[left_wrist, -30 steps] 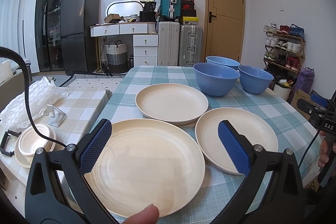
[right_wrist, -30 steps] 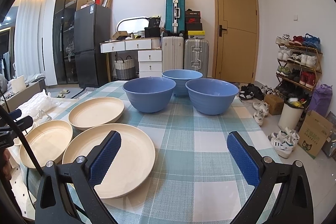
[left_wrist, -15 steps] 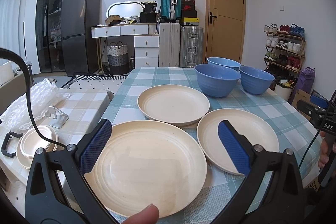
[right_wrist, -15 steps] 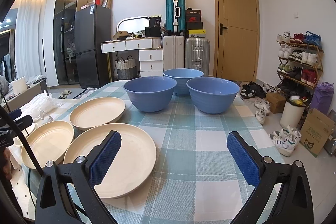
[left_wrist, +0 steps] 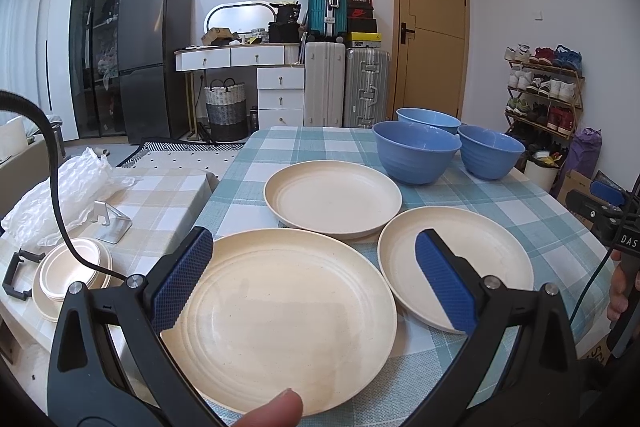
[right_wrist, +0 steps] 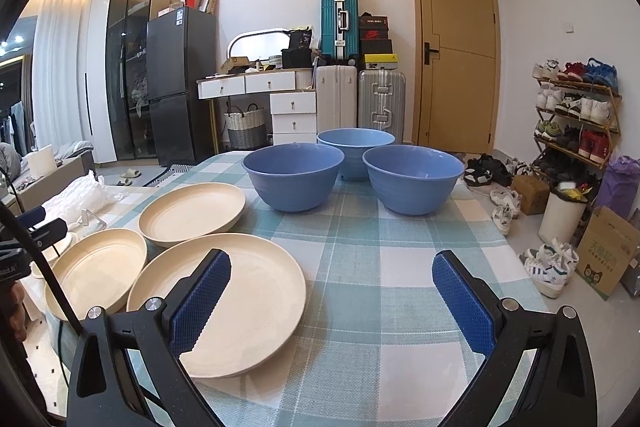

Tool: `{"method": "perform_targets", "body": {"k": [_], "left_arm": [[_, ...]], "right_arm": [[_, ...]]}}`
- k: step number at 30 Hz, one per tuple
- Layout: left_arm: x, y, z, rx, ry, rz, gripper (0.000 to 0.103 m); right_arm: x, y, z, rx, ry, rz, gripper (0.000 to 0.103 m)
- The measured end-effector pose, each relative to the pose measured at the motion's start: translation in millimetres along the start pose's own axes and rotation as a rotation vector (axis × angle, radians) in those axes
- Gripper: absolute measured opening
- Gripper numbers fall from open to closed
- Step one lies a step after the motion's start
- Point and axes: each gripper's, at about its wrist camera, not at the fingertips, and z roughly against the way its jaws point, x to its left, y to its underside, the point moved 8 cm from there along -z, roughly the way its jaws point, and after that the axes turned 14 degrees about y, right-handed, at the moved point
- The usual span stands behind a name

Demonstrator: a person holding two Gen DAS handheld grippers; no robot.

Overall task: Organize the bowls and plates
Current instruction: 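Move both grippers to opposite rims of the nearest large cream plate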

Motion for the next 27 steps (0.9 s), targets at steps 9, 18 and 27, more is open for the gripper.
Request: {"method": "perform_targets", "body": {"k": [9, 18, 27], "left_arm": [[22, 5, 1, 0.028, -0.028, 0.036, 0.101], [60, 5, 13, 0.046, -0.096, 0.085, 0.101], [94, 14, 16, 0.081, -0.167, 0.128, 0.101]], "right_arm": [[24, -8, 4, -0.012, -0.056, 0.035, 0.103], [67, -8, 11, -0.041, -0.120, 0.125, 0.103], [130, -10, 8, 0.017, -0.305, 0.218, 0.103]]}}
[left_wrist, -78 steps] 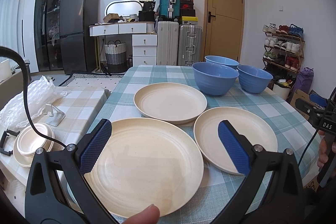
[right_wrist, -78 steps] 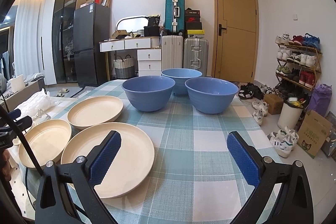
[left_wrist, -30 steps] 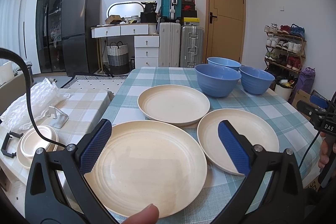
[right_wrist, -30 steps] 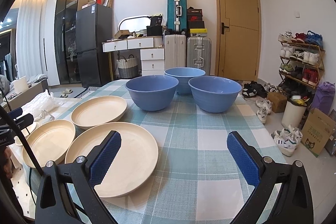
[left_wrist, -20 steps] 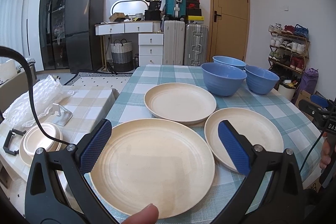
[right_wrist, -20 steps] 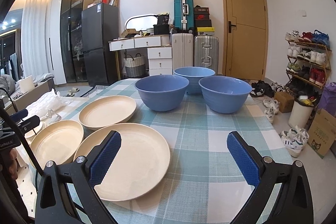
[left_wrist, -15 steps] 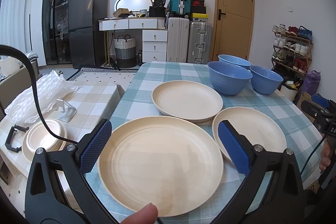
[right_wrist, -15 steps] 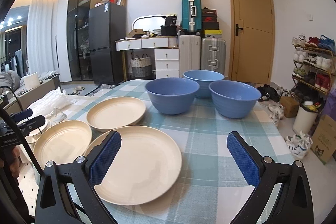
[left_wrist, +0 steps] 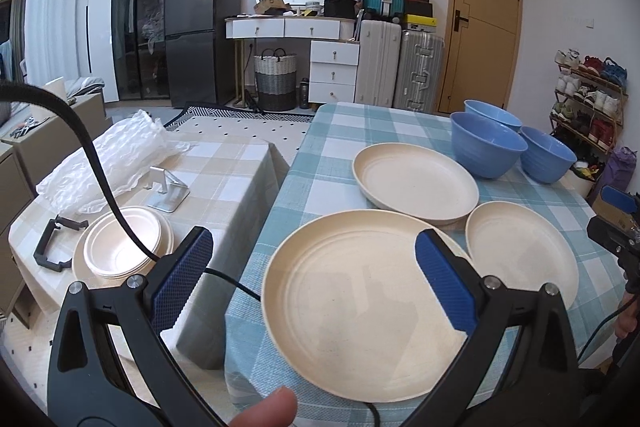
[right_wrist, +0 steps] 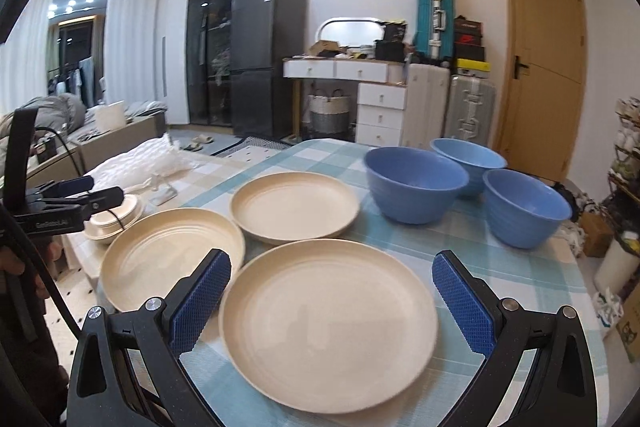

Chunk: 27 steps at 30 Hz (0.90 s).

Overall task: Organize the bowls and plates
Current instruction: 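Move both grippers to opposite rims of the nearest large cream plate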

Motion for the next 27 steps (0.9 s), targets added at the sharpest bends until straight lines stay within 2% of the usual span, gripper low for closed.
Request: {"method": "perform_targets", "body": {"k": [6, 11, 21, 27], "left_arm": [[10, 6, -7, 0.027, -0.012, 0.029, 0.101], [15, 14, -17, 0.072, 0.004, 0.078, 0.101], [33, 30, -32, 0.148, 0.026, 0.188, 0.101], [34, 34, -37, 0.182, 0.035, 0.225, 0.101]], "right_arm": [[38, -14, -16, 0.031, -0.113, 0.065, 0.103], [59, -25, -26, 0.059, -0.167, 0.124, 0.103], [96, -29, -65, 0.220, -0.310, 0.160, 0.103], [97, -26, -79, 0.313, -0.317, 0.162, 0.103]]}}
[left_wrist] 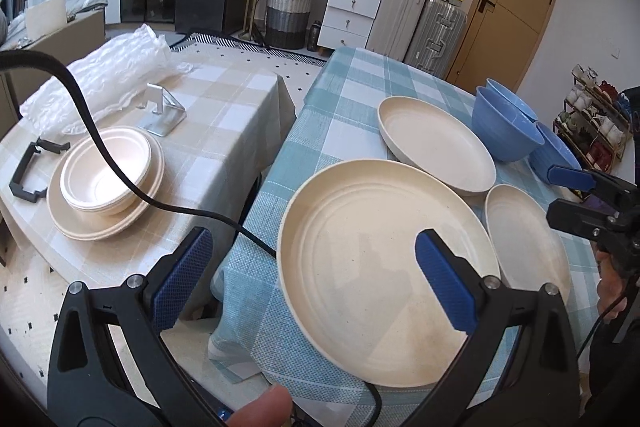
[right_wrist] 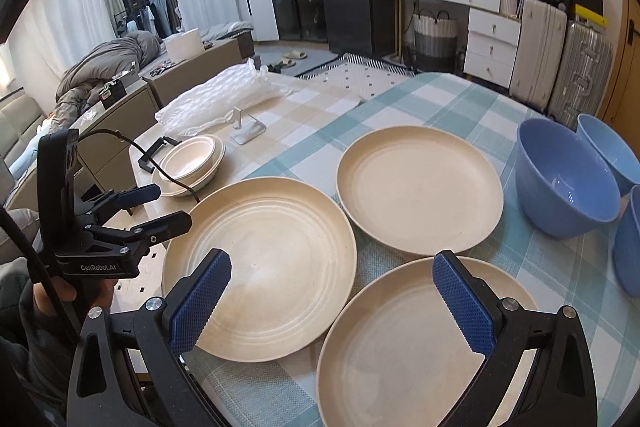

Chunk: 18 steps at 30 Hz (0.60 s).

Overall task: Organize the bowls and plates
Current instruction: 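Move both grippers to opposite rims of the nearest large cream plate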

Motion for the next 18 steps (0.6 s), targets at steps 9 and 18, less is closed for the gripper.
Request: {"method": "perform_targets", "body": {"k": [9, 18], "left_arm": [[9, -10, -16, 0.072, -0.005, 0.017, 0.100], [20, -24, -24, 0.206, 0.041, 0.079, 0.100]], "right_arm": [[2, -6, -31, 0.108, -0.016, 0.042, 0.103], [3, -12, -47, 0.187, -0.020, 0.083, 0.103]]}}
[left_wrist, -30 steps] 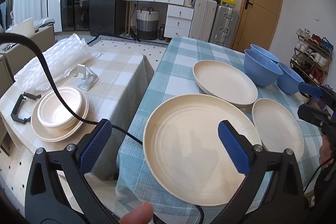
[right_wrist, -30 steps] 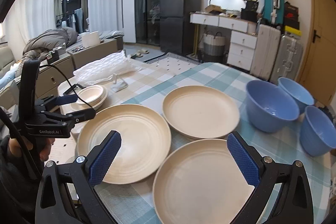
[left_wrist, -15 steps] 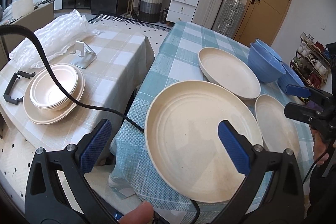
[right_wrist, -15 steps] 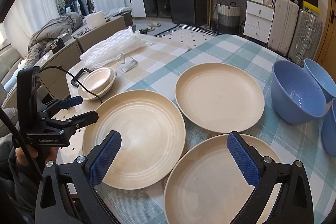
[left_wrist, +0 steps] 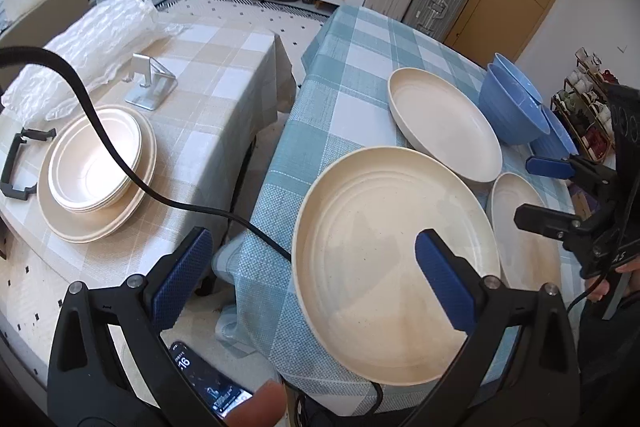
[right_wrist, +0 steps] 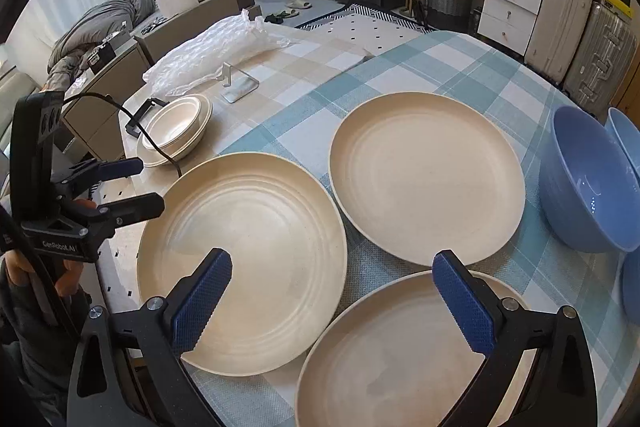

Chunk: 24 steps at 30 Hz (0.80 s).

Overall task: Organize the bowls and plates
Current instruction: 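Move both grippers to opposite rims of the nearest large cream plate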

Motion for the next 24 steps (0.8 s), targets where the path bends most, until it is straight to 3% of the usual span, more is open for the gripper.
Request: {"method": "perform_targets", "body": {"k": [12, 24], "left_arm": [[5, 14, -18, 0.064, 0.032, 0.033, 0.100], [11, 19, -28, 0.075, 0.050, 0.053, 0.089]], "right_arm": [[15, 5, -11, 0.120, -0.092, 0.021, 0.099], [24, 9, -36, 0.197, -0.112, 0.018, 0.081]]}}
